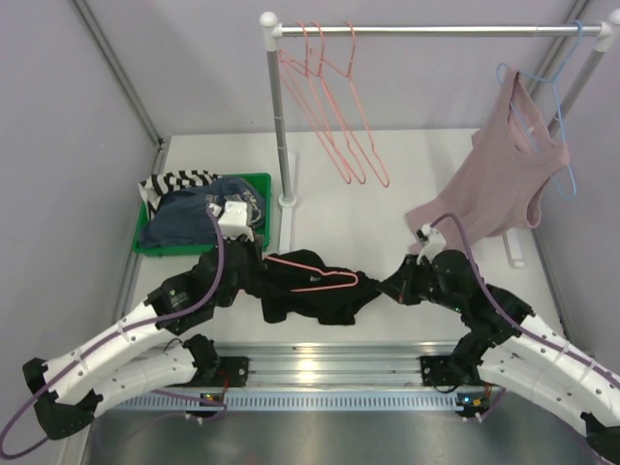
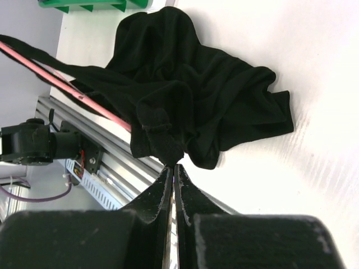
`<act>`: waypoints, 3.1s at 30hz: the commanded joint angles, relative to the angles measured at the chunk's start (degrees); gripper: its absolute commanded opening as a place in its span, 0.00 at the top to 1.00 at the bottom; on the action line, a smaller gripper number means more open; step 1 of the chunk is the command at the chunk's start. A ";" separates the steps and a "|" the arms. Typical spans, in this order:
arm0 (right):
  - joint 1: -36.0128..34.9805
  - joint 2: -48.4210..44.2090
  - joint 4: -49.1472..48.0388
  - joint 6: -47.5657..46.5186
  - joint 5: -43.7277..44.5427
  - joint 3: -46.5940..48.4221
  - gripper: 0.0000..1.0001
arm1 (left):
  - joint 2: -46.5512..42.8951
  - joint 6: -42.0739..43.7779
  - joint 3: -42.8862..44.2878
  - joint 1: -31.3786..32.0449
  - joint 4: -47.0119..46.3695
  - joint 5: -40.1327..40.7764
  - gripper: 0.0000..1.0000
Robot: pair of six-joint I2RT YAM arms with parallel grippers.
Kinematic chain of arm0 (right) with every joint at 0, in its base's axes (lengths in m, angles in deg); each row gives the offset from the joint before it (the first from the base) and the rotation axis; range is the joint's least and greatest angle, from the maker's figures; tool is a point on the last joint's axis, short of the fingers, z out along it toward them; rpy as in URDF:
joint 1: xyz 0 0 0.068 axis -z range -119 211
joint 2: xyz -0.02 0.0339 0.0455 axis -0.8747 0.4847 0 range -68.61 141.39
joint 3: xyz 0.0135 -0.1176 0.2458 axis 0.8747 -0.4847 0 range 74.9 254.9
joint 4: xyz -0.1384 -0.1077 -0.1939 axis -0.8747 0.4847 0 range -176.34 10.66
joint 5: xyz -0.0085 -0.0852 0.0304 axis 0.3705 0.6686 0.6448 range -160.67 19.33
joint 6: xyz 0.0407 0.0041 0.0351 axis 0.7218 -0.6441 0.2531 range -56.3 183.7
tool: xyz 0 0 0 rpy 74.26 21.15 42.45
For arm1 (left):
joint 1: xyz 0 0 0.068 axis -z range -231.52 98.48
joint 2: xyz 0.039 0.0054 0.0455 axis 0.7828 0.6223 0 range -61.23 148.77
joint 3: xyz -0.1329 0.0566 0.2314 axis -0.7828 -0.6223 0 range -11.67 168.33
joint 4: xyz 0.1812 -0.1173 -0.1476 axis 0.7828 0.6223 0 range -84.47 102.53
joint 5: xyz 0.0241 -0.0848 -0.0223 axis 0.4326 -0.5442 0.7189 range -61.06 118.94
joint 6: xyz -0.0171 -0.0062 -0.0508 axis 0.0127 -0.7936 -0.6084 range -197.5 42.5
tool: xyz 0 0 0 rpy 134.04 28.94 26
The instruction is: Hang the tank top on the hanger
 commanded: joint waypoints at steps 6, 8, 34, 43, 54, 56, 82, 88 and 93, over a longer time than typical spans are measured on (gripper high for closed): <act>1.62 -1.41 -0.61 -1.69 -3.71 5.72 1.00 | 1.73 1.15 1.00 0.19 -1.57 2.81 1.00; 1.70 -1.07 -0.69 -1.87 -4.06 6.77 1.00 | 1.99 1.06 1.09 0.19 -1.75 2.63 1.00; -5.33 15.54 -7.64 -5.74 -7.14 22.59 1.00 | 10.96 2.55 7.68 0.63 -8.07 -6.59 1.00; -5.94 18.27 -6.94 -6.53 -5.56 24.54 1.00 | 11.57 2.02 8.82 1.42 -8.69 -7.47 1.00; -5.94 15.99 -3.16 -8.63 -2.22 23.12 0.96 | 12.10 2.90 13.57 1.94 -5.53 -8.44 1.00; -5.94 15.20 -1.23 -9.69 -1.96 23.47 0.90 | 12.54 3.26 14.18 2.03 -5.35 -8.70 1.00; -18.59 24.41 -4.47 -31.05 6.03 32.00 0.47 | 17.11 6.77 24.55 6.16 1.85 -15.47 1.00; -21.50 26.88 -5.88 -30.70 8.76 31.91 0.49 | 17.11 6.68 25.96 6.69 2.21 -16.35 1.00; -22.03 26.71 -7.81 -29.91 10.00 30.60 0.60 | 17.11 6.68 26.40 7.13 2.29 -16.88 1.00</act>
